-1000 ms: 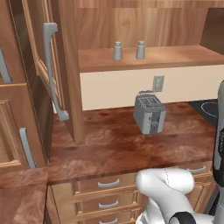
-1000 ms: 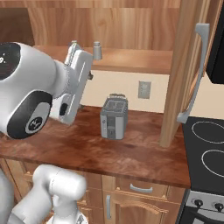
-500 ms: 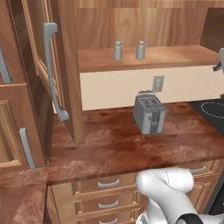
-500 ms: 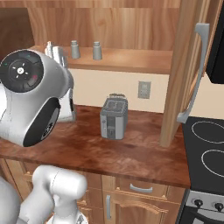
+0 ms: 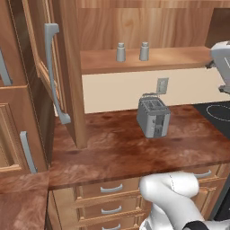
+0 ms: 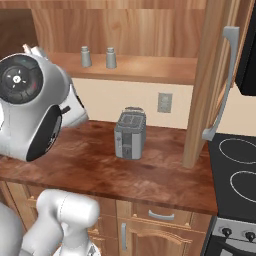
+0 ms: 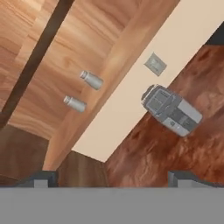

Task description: Move the shaker and shaker from the cabinet to the dining counter.

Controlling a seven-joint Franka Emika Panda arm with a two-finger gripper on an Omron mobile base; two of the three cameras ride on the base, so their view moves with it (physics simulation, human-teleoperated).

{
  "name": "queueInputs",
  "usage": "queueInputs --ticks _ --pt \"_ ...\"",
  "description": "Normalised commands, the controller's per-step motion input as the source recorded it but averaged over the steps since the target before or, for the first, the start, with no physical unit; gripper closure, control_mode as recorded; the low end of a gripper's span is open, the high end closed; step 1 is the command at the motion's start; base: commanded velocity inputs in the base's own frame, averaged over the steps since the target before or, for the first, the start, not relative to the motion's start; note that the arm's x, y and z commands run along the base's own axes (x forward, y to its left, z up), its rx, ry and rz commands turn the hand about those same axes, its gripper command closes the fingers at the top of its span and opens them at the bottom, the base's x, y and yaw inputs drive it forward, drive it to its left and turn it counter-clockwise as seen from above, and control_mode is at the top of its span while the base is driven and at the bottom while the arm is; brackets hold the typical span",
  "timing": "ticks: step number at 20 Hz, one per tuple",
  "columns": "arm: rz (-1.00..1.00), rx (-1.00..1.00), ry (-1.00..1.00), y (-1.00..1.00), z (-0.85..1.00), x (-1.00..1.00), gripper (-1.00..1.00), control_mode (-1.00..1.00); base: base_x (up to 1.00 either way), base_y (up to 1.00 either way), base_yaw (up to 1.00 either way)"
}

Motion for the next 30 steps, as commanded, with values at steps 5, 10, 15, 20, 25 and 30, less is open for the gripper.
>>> queueInputs --ticks 5,10,15,20,25,30 --pt "0.00 -0.26 -0.29 0.32 0.08 0.33 -1.00 -1.00 0.00 0.00 0.00" --pt "0.06 -0.19 -0.13 0.22 0.06 0.36 -1.00 -1.00 0.00 0.00 0.00" --pt "0.12 -0.14 0.10 0.06 0.22 0.29 -1.00 -1.00 0.00 0.00 0.00" --pt "0.11 -0.17 0.25 0.00 0.27 0.24 -1.00 -1.00 0.00 0.00 0.00" --pt "0.06 -0.20 0.12 0.00 0.10 0.31 -1.00 -1.00 0.00 0.00 0.00" --pt "0.06 -0.16 -0.02 -0.01 -0.09 0.37 -1.00 -1.00 0.00 0.00 0.00"
